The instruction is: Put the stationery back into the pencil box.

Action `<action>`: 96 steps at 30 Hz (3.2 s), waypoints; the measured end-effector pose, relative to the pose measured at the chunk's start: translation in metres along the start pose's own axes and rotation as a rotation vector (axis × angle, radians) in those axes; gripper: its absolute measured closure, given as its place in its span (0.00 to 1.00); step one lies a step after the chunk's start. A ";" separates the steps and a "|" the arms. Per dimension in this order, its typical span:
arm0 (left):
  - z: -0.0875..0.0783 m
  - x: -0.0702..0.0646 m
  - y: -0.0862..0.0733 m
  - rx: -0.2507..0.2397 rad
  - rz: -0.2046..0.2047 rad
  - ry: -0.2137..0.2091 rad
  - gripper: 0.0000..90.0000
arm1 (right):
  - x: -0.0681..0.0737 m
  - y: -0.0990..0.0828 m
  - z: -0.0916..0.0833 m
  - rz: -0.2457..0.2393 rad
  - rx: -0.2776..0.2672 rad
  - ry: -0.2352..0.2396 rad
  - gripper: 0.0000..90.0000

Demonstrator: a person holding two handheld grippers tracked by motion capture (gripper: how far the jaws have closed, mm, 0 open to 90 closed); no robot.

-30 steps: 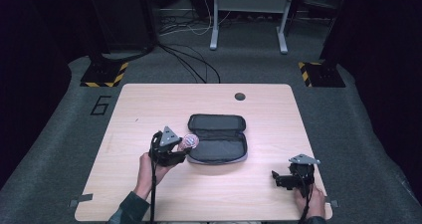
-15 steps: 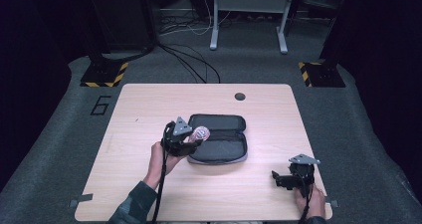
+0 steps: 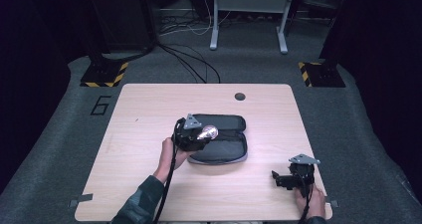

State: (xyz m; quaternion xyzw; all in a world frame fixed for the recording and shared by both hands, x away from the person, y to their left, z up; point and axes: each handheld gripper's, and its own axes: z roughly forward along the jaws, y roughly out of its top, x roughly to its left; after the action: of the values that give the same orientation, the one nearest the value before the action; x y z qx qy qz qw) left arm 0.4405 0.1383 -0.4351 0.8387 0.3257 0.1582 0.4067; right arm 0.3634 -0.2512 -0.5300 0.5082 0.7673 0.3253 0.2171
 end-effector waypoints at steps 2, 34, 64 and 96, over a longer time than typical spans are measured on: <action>0.006 0.001 -0.001 -0.003 -0.013 -0.010 0.56 | 0.000 0.000 0.000 0.000 0.000 0.000 0.00; 0.069 -0.013 -0.019 0.173 -0.058 -0.011 0.55 | 0.000 0.000 0.000 -0.001 0.001 0.001 0.00; -0.035 -0.008 -0.031 0.046 -0.021 0.051 0.13 | 0.000 0.000 0.000 -0.001 0.000 0.000 0.00; -0.095 0.011 -0.184 0.129 -0.205 0.249 0.08 | 0.000 0.000 0.000 0.000 0.001 0.000 0.00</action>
State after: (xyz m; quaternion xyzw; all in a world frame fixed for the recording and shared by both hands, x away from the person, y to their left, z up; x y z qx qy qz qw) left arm 0.3208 0.2848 -0.5206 0.7994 0.4668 0.1972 0.3228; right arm 0.3634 -0.2512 -0.5299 0.5080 0.7676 0.3252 0.2169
